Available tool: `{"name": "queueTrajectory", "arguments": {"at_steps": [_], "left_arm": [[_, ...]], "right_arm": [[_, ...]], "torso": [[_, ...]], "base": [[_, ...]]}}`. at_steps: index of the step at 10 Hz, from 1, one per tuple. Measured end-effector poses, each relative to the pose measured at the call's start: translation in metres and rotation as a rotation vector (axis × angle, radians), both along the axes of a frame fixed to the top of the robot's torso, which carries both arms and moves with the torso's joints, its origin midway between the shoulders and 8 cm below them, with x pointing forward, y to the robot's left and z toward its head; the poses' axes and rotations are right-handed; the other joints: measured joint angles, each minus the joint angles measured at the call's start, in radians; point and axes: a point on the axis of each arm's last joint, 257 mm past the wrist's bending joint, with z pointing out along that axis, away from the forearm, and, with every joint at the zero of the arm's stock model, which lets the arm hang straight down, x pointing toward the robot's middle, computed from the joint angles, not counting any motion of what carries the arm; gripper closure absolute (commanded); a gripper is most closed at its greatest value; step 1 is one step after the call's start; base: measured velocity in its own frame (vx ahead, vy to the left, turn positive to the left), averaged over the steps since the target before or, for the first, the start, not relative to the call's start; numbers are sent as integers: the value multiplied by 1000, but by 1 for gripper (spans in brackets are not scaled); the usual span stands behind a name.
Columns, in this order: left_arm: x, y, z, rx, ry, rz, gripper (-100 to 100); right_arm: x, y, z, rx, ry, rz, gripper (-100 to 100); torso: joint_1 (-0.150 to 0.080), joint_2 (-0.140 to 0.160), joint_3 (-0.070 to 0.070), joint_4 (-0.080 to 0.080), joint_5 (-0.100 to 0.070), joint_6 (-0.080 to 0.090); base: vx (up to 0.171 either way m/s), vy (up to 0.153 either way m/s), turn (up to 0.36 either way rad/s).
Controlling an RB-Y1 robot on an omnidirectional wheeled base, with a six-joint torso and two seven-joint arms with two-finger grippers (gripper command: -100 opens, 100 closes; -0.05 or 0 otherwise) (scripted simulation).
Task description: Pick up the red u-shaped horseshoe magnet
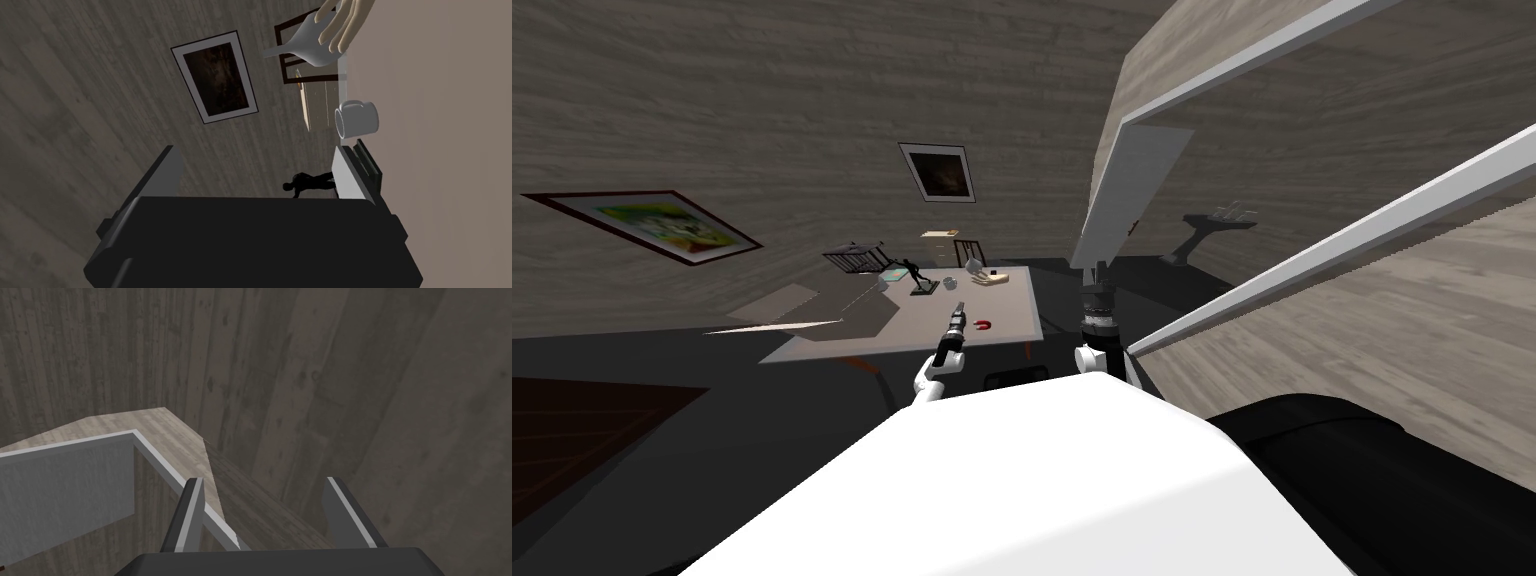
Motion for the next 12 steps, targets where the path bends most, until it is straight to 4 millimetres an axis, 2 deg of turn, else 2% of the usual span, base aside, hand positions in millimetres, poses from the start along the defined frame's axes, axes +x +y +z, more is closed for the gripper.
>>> {"name": "queueTrajectory", "arguments": {"at_steps": [5, 12], "left_arm": [[7, -11, -42, -18, 100, -4, -100], [2, -25, -105, -42, 256, -8, -100]], "right_arm": [[0, 0, 0, 0, 0, 0, 0], [0, 0, 0, 0, 0, 0, 0]], "torso": [[0, -1, 0, 0, 0, 0], [0, 0, 0, 0, 0, 0]], "base": [[22, -2, -6], [18, 1, -8]]}}
